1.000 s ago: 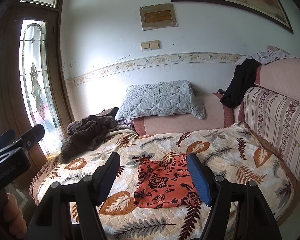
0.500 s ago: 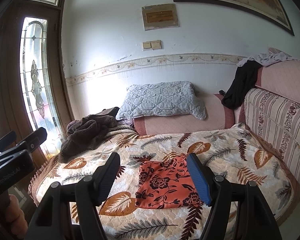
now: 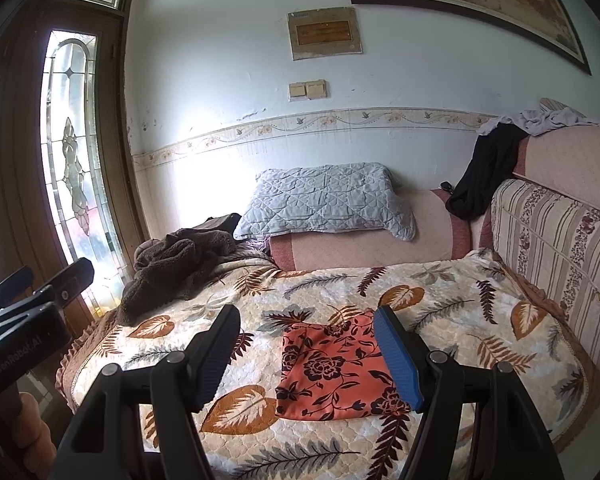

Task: Fold small clothes

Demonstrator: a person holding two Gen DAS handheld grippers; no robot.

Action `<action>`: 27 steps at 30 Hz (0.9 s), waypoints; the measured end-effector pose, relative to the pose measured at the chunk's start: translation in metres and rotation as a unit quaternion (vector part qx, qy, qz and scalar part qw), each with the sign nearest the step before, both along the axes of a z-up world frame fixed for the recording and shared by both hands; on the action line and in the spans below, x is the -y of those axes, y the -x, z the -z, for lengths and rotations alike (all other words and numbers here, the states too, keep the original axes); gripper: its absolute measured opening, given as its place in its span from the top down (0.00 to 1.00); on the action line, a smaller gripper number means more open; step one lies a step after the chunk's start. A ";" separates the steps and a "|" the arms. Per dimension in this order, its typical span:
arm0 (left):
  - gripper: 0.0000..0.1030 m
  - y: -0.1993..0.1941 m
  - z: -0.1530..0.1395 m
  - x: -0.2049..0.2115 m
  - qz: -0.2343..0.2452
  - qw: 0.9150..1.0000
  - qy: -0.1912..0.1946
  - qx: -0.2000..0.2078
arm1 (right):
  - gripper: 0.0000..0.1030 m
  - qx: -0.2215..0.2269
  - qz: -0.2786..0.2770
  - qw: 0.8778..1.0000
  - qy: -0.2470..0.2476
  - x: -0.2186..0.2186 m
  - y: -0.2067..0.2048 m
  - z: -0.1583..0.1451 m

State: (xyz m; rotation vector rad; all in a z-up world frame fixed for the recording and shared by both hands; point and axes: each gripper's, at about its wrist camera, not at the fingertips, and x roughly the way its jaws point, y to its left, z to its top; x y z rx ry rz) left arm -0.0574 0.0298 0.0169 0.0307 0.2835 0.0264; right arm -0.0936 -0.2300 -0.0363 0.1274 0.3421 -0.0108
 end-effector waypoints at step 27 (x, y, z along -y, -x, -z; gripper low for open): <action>0.00 -0.015 0.012 -0.013 -0.003 1.000 0.017 -0.020 | 0.29 -0.024 0.005 1.000 0.012 -0.012 -0.010 0.009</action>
